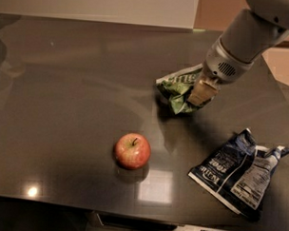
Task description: Move green jalapeno chip bag near apple
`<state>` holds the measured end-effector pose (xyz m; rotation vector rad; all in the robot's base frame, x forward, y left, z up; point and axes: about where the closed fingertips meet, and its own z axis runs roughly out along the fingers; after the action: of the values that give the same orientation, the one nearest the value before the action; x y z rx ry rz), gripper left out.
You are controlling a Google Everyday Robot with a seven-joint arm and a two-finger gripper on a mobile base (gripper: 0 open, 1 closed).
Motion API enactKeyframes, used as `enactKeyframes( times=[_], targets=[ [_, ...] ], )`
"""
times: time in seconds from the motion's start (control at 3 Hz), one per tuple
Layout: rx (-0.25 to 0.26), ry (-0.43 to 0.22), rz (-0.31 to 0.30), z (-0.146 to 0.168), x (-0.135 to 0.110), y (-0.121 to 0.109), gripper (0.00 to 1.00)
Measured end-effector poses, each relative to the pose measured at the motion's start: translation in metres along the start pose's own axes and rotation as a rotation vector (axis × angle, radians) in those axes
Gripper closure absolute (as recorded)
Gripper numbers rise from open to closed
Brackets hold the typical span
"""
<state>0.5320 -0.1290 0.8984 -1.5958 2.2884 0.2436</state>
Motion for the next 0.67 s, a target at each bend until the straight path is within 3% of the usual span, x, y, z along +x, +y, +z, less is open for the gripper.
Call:
enactKeyframes(
  times=[0.33,0.67],
  targets=[
    [-0.049,-0.015,-0.122,-0.003,0.002,0.037,1.0],
    [-0.107,-0.029,-0.198,0.002,0.008,0.067,1.0]
  ],
)
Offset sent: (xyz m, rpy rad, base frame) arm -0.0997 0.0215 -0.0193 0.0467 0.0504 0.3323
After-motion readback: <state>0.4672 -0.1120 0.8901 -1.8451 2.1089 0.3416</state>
